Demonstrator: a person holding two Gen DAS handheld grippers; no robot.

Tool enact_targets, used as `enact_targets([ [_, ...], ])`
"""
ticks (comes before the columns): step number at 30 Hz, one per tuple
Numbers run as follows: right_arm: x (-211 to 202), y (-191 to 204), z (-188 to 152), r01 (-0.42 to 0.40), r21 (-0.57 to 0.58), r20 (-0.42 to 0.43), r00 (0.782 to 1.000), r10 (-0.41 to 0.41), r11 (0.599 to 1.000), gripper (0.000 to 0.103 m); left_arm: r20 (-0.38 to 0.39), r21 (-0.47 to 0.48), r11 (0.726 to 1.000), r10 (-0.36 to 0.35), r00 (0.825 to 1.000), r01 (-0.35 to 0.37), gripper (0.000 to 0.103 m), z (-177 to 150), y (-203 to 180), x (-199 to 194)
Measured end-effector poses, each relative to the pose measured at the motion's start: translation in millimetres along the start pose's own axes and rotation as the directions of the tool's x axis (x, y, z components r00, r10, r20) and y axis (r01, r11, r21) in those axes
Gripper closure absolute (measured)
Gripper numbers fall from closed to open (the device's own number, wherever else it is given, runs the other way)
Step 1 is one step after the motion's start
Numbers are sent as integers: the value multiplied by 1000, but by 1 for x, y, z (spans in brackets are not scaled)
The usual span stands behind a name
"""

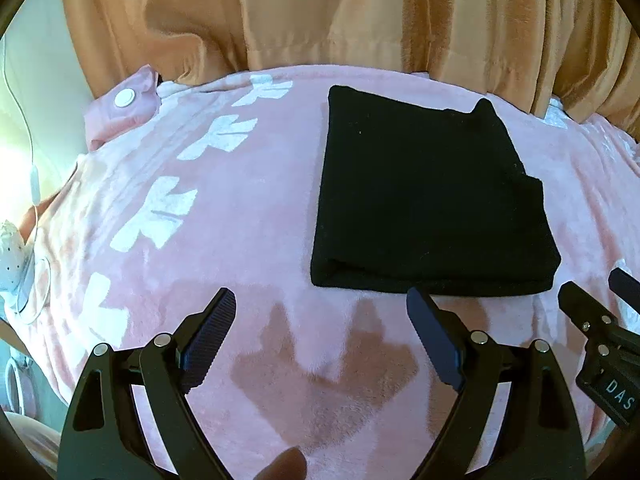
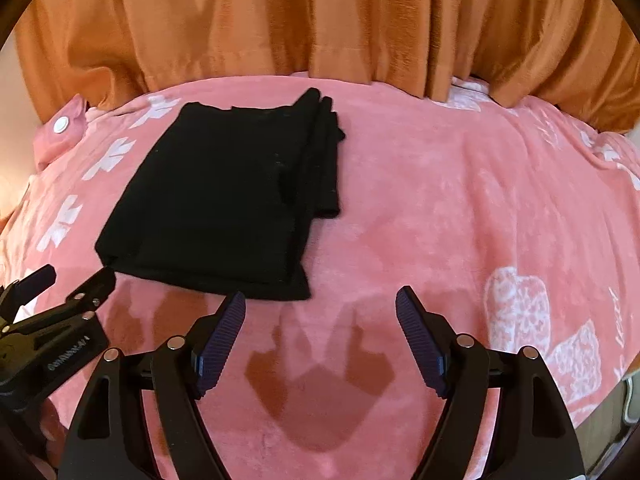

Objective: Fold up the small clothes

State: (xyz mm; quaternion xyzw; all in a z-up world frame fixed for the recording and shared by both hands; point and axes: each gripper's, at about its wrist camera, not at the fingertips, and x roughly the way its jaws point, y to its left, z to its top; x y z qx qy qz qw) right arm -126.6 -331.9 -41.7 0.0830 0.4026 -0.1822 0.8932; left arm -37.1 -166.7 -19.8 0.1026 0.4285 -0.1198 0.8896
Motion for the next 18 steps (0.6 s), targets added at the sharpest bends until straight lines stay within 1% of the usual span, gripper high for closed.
enact_targets([
  [7,1,12,-1,-18,-13,-5,1000,18,1000,27,-1,7,999,-37,999,37,19,-1,-6,0],
  [9,1,16,-3,-14,-18,-7,1000,14,1000,27,3,-5,1000,-15,1000,15,19,0,-6,1],
  [12,1,17,-4,-18,-10,-8,1000,18,1000,27,-14,-21,999,-39,999,38,19,2,-4,3],
  [16,1,14,-4,-13,3,-9,1000,13,1000,27,10,0,1000,-25,1000,25,18,2,-10,1],
  [18,1,13,-4,-10,14,-11,1000,10,1000,27,11,1,999,-37,999,37,18,1,-11,1],
])
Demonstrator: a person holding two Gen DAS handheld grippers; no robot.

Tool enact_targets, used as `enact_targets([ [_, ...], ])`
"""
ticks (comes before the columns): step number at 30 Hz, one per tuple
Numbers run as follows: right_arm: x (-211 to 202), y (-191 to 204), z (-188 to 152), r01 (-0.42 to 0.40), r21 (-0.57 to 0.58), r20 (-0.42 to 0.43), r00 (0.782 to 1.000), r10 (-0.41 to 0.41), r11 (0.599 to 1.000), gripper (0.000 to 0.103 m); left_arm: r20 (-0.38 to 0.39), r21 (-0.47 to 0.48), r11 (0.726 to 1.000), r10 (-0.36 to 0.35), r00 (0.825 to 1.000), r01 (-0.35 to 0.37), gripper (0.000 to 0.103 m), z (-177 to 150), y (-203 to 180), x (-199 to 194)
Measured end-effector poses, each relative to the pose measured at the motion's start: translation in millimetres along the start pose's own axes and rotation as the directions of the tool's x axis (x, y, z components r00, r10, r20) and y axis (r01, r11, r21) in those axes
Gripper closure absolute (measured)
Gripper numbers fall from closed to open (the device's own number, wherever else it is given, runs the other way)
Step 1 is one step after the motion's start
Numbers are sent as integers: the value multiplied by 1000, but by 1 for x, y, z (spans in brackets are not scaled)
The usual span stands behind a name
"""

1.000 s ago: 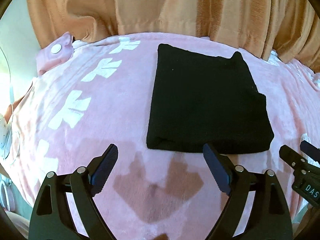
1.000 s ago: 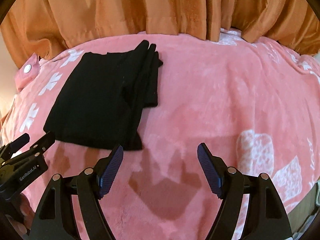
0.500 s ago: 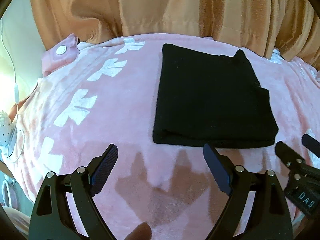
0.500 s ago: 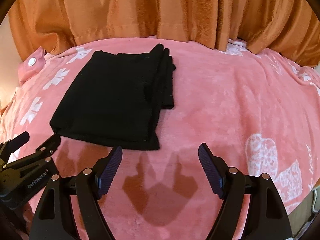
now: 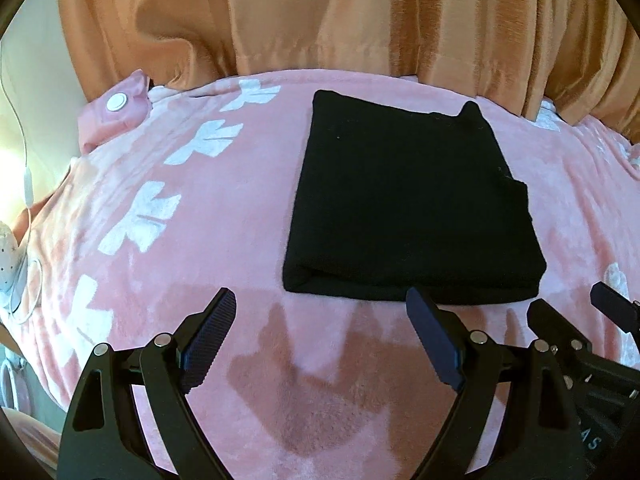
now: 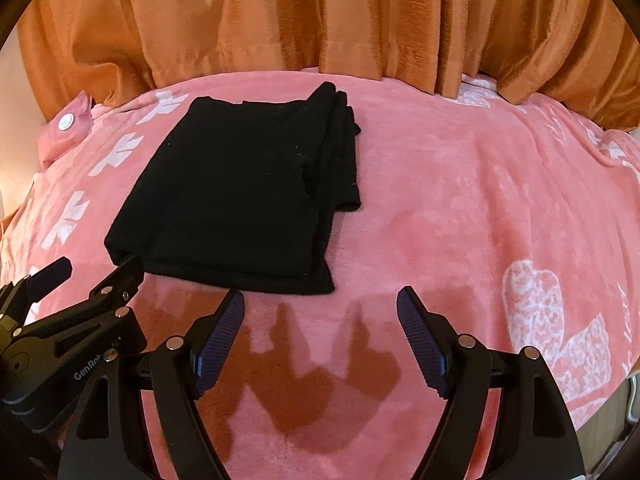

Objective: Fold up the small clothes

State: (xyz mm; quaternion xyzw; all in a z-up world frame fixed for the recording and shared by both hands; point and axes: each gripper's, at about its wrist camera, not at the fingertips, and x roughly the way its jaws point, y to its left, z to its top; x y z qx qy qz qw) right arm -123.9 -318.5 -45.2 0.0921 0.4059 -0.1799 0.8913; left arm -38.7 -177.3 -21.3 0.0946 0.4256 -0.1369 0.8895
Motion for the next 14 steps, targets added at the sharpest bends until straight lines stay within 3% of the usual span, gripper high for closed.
enact_targets([
  [14,5,0,-2,41,9,-28,999,-41,999,27,-52,-8,1000,1,999,-1,24,-3,-5,11],
])
